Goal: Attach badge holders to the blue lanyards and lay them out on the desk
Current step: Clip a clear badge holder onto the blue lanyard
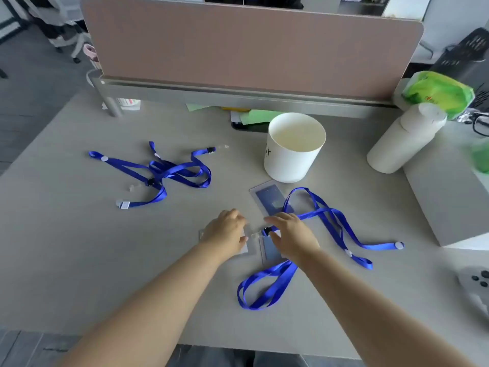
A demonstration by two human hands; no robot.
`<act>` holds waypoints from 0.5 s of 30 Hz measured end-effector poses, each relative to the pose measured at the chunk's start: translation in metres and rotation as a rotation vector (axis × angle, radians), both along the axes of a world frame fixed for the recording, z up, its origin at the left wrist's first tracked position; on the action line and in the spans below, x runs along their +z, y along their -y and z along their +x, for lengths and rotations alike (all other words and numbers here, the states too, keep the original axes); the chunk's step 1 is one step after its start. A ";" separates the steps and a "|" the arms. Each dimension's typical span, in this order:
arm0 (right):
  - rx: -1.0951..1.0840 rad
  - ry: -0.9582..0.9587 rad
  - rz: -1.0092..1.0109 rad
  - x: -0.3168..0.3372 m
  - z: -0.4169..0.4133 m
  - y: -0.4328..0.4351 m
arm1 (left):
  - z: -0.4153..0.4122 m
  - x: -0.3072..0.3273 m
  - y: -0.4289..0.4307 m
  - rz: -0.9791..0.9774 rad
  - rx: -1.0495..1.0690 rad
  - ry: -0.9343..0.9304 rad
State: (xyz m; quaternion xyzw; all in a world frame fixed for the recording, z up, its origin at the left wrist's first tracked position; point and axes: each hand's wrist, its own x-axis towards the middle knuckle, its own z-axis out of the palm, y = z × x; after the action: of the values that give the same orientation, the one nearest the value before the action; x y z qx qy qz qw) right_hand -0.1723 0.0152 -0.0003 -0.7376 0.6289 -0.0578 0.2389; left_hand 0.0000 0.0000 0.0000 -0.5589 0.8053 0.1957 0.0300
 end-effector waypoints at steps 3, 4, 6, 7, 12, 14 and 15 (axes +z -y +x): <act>0.050 -0.057 0.039 -0.015 0.007 0.003 | -0.001 -0.013 0.000 0.061 0.015 0.022; 0.067 -0.079 0.057 -0.019 0.010 0.003 | -0.002 -0.016 -0.001 0.065 0.016 0.026; 0.077 -0.108 0.062 -0.030 0.012 0.005 | -0.003 -0.025 -0.002 0.059 0.008 0.025; 0.082 -0.124 0.058 -0.034 0.012 0.006 | -0.003 -0.029 -0.002 0.048 0.008 0.013; 0.056 -0.144 -0.014 -0.041 0.017 0.010 | -0.001 -0.041 -0.004 -0.024 0.018 -0.007; 0.083 -0.170 -0.045 -0.042 0.016 0.013 | 0.000 -0.045 -0.001 -0.036 0.022 -0.003; 0.098 -0.176 -0.058 -0.043 0.015 0.014 | 0.001 -0.046 0.000 -0.043 0.028 -0.009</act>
State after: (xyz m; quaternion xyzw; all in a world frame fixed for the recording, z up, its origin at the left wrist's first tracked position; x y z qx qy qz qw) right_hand -0.1573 0.0014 -0.0438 -0.7762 0.6088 0.0008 0.1638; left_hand 0.0006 -0.0002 -0.0463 -0.5696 0.8016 0.1813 0.0116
